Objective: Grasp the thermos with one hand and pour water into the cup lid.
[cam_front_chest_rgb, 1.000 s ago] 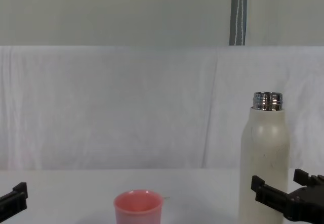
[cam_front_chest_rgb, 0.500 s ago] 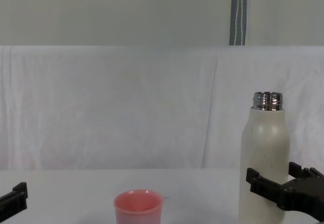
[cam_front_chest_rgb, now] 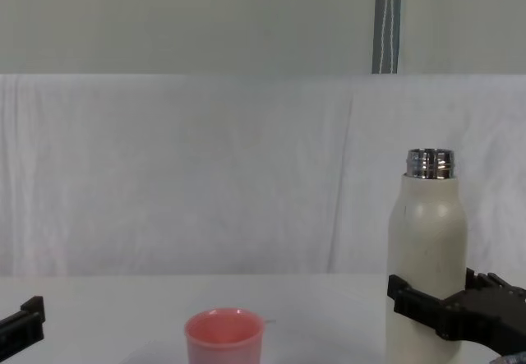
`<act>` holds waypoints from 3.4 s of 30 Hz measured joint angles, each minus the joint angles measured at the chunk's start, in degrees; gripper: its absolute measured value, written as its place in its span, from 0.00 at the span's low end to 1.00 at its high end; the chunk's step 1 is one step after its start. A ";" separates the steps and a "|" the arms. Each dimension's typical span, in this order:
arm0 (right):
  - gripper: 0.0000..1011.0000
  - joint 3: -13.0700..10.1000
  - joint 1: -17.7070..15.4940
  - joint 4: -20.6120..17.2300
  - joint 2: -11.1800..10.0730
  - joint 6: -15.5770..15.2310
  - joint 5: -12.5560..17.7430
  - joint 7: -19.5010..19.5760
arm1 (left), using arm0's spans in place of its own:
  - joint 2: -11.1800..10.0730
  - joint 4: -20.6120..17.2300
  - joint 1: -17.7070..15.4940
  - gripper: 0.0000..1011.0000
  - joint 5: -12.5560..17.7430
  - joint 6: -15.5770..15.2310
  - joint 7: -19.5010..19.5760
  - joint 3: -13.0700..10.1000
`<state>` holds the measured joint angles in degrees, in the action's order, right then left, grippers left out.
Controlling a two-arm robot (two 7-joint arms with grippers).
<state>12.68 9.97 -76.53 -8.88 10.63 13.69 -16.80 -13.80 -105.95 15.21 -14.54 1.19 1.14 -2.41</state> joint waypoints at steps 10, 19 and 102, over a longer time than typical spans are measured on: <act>0.99 0.95 1.72 1.74 -0.14 -0.24 -0.69 -0.33 | 0.00 0.00 0.00 0.99 0.00 0.00 0.00 0.00; 0.99 1.46 3.05 3.07 -0.04 -0.81 -1.05 -0.39 | 0.00 0.00 0.00 0.99 0.00 0.00 0.00 0.00; 0.94 12.90 10.61 -7.07 -11.67 -6.37 -23.50 -2.73 | 0.00 0.00 0.00 0.99 0.00 0.00 0.00 0.00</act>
<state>25.58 20.58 -83.60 -20.55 4.25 -9.81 -19.53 -13.80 -105.95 15.21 -14.54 1.19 1.14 -2.41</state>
